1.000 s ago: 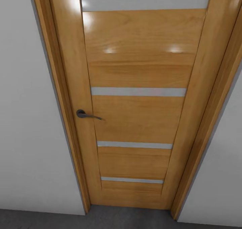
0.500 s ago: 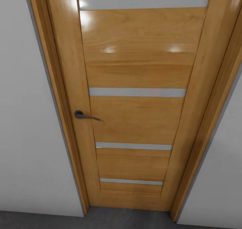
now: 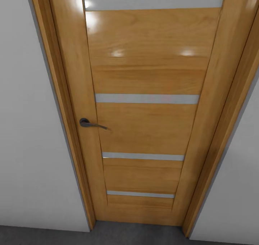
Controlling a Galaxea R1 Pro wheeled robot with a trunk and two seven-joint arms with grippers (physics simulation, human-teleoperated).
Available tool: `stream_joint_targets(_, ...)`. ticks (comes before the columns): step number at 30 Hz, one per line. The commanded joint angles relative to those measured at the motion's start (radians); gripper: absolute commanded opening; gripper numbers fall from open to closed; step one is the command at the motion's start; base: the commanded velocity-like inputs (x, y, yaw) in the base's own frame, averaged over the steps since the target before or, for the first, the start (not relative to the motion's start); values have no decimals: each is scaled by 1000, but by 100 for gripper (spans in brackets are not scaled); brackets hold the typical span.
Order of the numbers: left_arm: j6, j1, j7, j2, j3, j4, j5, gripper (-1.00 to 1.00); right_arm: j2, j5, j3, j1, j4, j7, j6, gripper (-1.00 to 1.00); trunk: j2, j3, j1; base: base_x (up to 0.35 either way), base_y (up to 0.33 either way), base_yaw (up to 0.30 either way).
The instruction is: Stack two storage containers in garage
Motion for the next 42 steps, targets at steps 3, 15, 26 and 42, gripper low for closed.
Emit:
stream_joint_targets(3,-2,0,1,0,0,0,9,100,0,4,0,0,0,0,-3,100,0,-1,0,0,0,0)
stream_joint_targets(15,-1,0,-1,13,-5,-53,2,100,-4,0,-5,0,0,0,-1,100,0,-1,0,0,0,0)
stream_joint_targets(26,8,0,-10,13,-6,-137,0,100,-5,6,-3,0,0,0,-1,100,0,-1,0,0,0,0)
stream_joint_targets(42,-4,0,-4,11,1,-123,10,100,-4,5,0,0,0,0,0,100,0,-1,0,0,0,0)
